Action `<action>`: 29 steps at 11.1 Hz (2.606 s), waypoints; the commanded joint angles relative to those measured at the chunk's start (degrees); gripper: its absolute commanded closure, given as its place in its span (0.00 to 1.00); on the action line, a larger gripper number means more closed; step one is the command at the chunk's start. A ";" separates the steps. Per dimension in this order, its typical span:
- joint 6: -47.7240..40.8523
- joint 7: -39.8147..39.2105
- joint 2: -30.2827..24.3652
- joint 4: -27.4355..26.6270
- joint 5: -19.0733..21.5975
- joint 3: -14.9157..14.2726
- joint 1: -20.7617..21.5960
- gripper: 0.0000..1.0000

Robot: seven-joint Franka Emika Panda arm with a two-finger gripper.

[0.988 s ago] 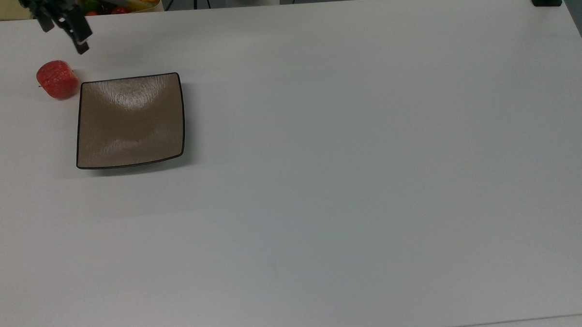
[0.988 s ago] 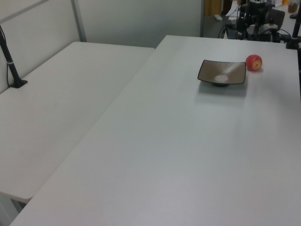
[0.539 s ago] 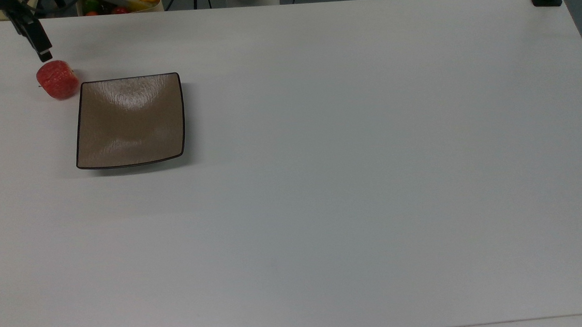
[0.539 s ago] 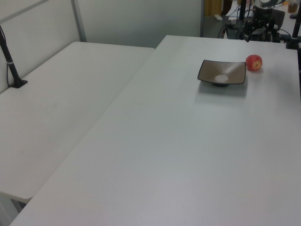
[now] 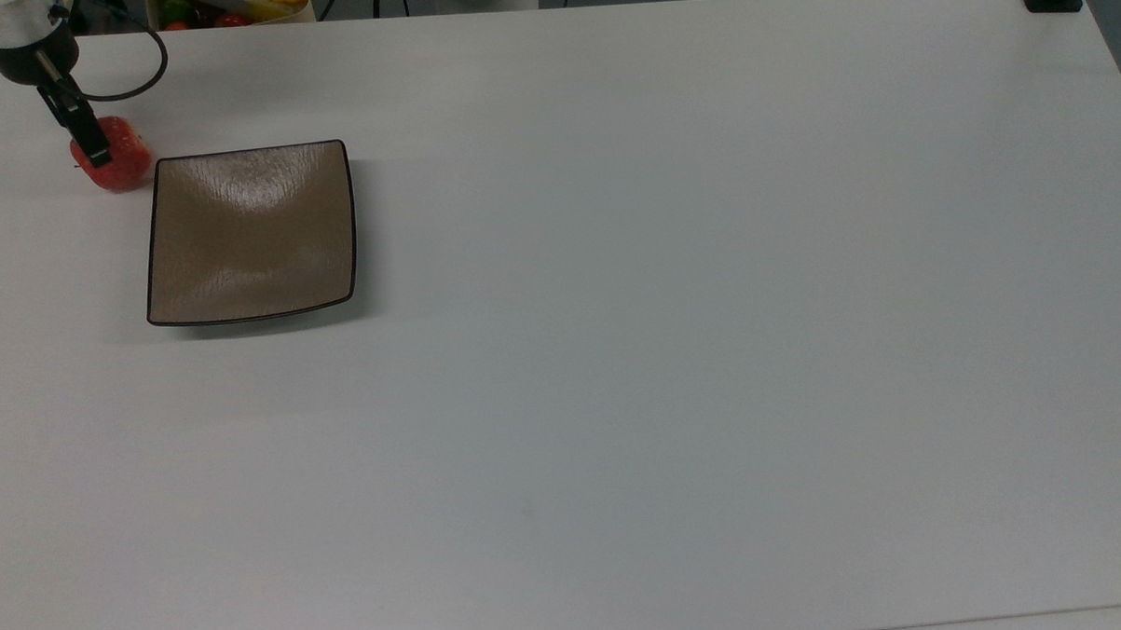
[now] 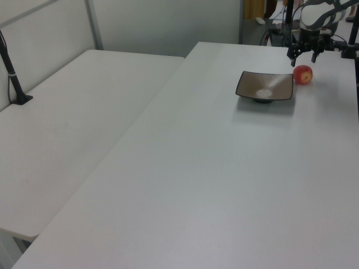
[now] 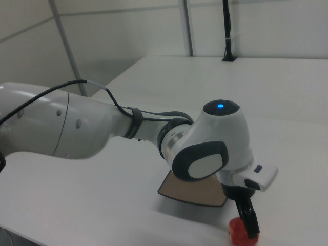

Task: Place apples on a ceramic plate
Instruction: 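Lower the gripper onto the red apple and close around it, then lift the apple and carry it over the brown plate, lowering it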

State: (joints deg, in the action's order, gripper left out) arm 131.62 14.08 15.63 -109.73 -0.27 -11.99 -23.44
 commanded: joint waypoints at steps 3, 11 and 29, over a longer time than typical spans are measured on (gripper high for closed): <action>0.83 1.12 1.68 -0.22 0.01 0.21 -0.64 0.00; 0.83 1.21 2.74 0.13 -0.34 0.39 -0.47 0.45; -0.84 5.96 -3.24 0.66 4.67 8.91 4.28 0.00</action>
State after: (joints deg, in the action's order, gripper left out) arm 131.48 19.07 12.97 -108.67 5.56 -2.94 -19.64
